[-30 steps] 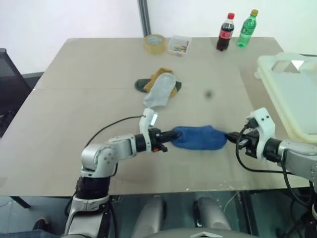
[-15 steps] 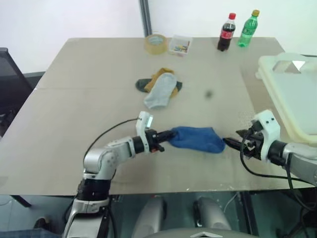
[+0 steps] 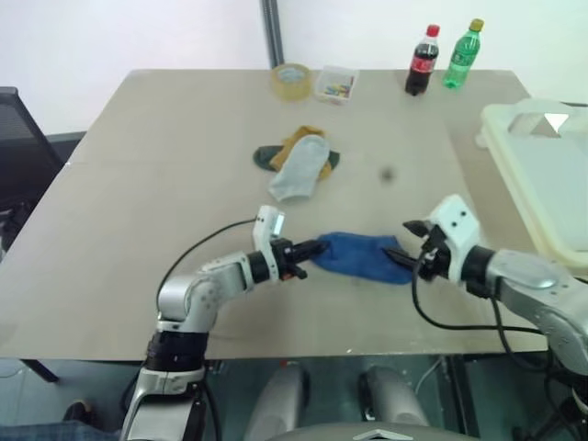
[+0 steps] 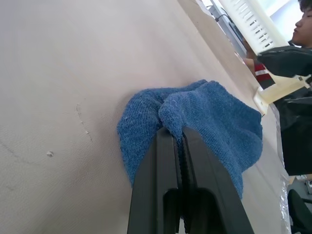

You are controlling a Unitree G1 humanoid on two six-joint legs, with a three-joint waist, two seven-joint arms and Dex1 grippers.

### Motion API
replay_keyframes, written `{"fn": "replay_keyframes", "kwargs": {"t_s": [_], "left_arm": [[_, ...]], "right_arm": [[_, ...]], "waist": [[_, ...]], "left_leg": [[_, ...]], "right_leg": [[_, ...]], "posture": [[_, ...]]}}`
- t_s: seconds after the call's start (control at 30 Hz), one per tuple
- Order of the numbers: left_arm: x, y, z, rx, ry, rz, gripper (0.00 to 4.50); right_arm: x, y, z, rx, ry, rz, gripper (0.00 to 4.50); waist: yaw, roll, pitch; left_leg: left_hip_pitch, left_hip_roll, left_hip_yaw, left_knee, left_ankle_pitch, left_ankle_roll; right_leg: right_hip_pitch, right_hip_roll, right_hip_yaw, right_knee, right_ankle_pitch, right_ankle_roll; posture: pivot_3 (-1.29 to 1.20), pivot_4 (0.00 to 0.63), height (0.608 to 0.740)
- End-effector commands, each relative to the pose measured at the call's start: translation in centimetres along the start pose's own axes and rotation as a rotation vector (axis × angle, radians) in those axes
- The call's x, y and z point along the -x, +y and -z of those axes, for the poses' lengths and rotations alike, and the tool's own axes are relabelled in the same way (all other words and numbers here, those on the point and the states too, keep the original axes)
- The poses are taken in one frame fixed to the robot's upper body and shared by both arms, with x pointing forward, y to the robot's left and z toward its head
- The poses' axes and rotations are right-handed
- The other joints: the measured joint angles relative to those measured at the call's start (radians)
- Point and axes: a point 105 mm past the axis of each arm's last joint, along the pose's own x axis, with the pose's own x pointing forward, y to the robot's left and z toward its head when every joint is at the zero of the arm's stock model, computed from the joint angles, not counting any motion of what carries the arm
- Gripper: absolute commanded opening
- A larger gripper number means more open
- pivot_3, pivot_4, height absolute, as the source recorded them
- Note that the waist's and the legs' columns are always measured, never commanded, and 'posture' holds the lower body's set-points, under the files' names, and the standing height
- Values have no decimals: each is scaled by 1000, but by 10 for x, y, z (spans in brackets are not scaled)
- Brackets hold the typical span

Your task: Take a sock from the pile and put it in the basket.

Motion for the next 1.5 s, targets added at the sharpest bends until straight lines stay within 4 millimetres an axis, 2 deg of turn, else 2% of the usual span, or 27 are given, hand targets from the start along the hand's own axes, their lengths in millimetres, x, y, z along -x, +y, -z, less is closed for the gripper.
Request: {"fn": "replay_keyframes", "kwargs": {"t_s": [0.03,0.07,0.13,0.17,0.3,0.37,0.63,0.83,0.93,1.03,1.17,1.3,1.5], "left_arm": [[-3,-10,-12,-13,-17,20,0],[-4,-10,-13,-10,-16,15,0],[-5,-10,-15,0,-22,-1,647],[-5,-11,-16,-2,-23,-3,806],[-3,-8,-18,6,-17,-37,2570],[-2,-7,-15,26,6,-39,3246],[16,2,-17,63,86,-44,3246],[30,16,-38,118,28,-55,3246],[27,22,-30,124,85,-71,3246],[17,12,-26,150,120,7,3246],[5,7,-9,191,236,43,3246],[6,6,6,233,354,53,3246],[-4,0,16,330,399,104,3246]], "right_arm": [[-15,0,4,121,-33,-23,3392],[-19,-2,11,132,-20,-21,3392],[-26,-7,24,122,15,-5,3447],[-28,-5,29,109,27,-19,3447],[-30,-2,45,107,76,-38,3447],[-31,-3,52,108,100,-29,3447],[-35,-2,53,104,96,-27,3447],[-34,1,56,91,100,-28,3447],[-35,2,56,86,99,-28,3447],[-35,2,56,83,97,-27,3447],[-36,2,55,83,97,-24,3447],[-35,0,53,84,96,-15,3447],[-33,2,54,72,95,-3,3447]], "waist": [[1,0,0],[2,0,0],[1,0,0],[1,0,0],[1,0,0],[1,0,0],[-3,0,0],[-2,-1,-1],[-3,-1,-1],[-1,-1,-1],[-1,-1,-2],[-4,-1,-4],[-1,-1,-9]], "left_leg": [[0,0,0,0,0,0],[0,0,0,0,0,-1],[-1,0,0,0,1,-2],[-1,-1,0,0,2,-3],[0,0,0,0,2,-3],[0,0,0,0,2,-3],[2,0,-1,0,2,-3],[2,0,-1,0,2,-3],[2,0,-1,0,2,-3],[2,0,-1,0,2,-3],[2,0,-1,0,2,-3],[2,0,-1,0,2,-3],[2,0,-1,0,2,-3]], "right_leg": [[0,0,0,0,0,0],[0,0,0,0,0,0],[0,0,0,0,0,0],[0,0,0,-1,0,0],[0,-1,0,0,0,0],[0,-1,0,0,0,0],[1,-1,0,1,0,0],[1,0,0,1,0,0],[1,-1,0,1,0,0],[1,-1,0,0,0,0],[1,-1,-1,1,0,0],[1,0,0,1,0,0],[1,0,0,0,0,0]], "posture": [[0,150,740],[0,150,740],[0,150,740],[0,150,740],[0,150,740],[0,150,740],[0,150,740],[0,150,740],[0,150,740],[0,150,740],[0,150,740],[0,150,740],[0,150,740]]}}
